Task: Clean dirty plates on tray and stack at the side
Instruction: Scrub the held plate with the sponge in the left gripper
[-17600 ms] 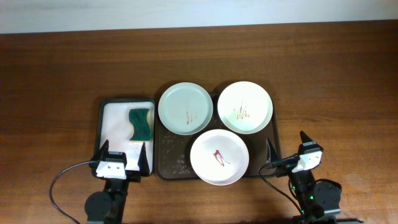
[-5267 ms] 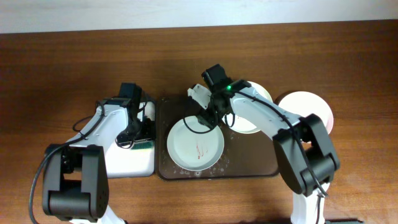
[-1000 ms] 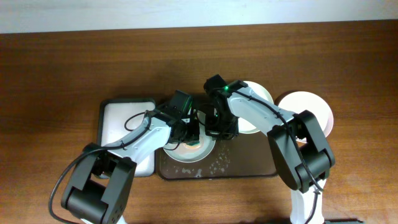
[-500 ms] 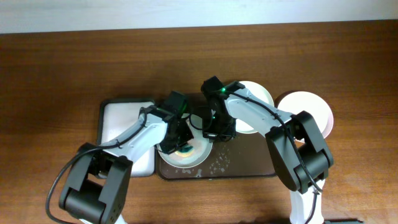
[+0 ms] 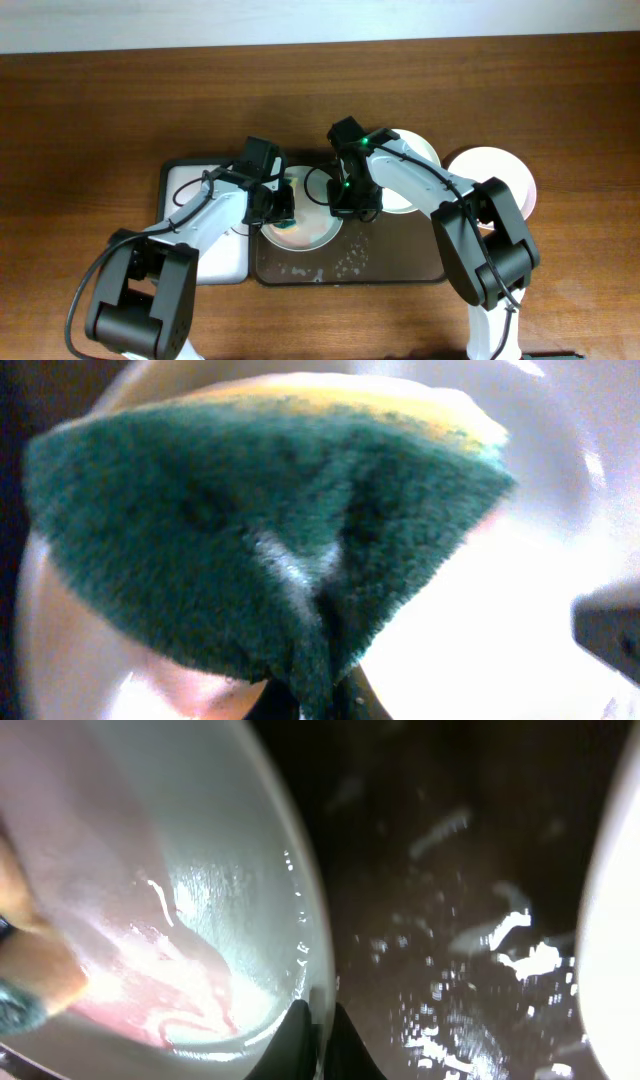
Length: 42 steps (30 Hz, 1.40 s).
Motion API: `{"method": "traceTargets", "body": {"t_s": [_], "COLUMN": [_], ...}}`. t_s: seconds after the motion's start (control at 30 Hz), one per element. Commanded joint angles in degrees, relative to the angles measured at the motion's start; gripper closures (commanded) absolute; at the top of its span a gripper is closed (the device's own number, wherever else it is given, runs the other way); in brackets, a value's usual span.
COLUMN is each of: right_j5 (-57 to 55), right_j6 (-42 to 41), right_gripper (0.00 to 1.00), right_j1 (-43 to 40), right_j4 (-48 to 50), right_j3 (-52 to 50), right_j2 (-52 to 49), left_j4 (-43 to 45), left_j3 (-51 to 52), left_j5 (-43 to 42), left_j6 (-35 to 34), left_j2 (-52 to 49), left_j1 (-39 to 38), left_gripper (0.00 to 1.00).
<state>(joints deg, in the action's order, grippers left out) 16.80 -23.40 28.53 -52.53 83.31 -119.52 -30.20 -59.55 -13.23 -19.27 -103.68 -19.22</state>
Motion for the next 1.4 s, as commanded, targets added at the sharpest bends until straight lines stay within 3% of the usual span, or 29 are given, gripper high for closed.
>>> {"method": "traceTargets", "body": {"t_s": [0.0, 0.07, 0.2, 0.33, 0.5, 0.57, 0.67, 0.8, 0.9, 0.97, 1.13, 1.37], "right_j5": [-0.92, -0.94, -0.94, -0.92, 1.51, 4.31, 7.08, 10.75, 10.86, 10.86, 10.43, 9.14], "right_j6": [5.53, 5.53, 5.53, 5.35, -1.05, -7.23, -14.56, -15.02, -18.97, -19.12, -19.10, -19.10], "right_gripper": [0.96, 0.96, 0.96, 0.96, 0.96, 0.89, 0.89, 0.89, 0.96, 0.96, 0.96, 0.96], "right_j1": [1.22, 2.19, 2.58, 2.58, 2.56, 1.81, -0.81, -2.58, -2.58, -2.58, -1.92, -1.88], "right_j4": [0.13, 0.79, 0.92, 0.92, 0.96, 1.57, 2.84, 3.89, 3.89, 3.91, 3.72, 2.84], "right_j3": [-0.15, -0.15, -0.15, -0.15, -0.15, -0.15, -0.15, -0.15, -0.15, -0.15, -0.15, -0.66], "right_j2": [0.66, 0.66, 0.68, 0.66, 0.66, 0.68, 0.66, 0.68, 0.66, 0.66, 0.66, 0.66], "left_j4": [1.29, 1.46, 5.90, 6.97, 7.67, 7.78, 9.60, 13.27, 15.67, 16.85, 19.58, 19.10], "left_j3": [0.57, 0.57, 0.59, 0.66, 2.29, 3.06, 4.22, 6.12, 6.16, 6.16, 6.16, 6.14], "left_j5": [-9.60, -9.79, -15.63, -15.69, -13.46, -13.51, -13.55, -13.53, -13.53, -13.44, -5.09, 8.04], "left_j6": [5.77, 0.59, 0.37, -6.54, -11.15, -11.74, -14.45, -21.14, -25.46, -27.85, -31.58, -31.69], "left_j2": [-1.53, -1.53, -1.53, -1.53, -1.53, -1.53, -1.53, -1.53, -1.53, -1.53, -1.53, -1.53], "left_j1": [0.11, 0.13, 0.13, 0.13, 0.13, 0.13, 0.13, 0.11, 0.11, 0.11, -2.75, -3.82], "left_gripper": [1.00, 1.00, 1.00, 1.00, 1.00, 1.00, 1.00, 1.00, 1.00, 1.00, 0.98, 1.00]}}
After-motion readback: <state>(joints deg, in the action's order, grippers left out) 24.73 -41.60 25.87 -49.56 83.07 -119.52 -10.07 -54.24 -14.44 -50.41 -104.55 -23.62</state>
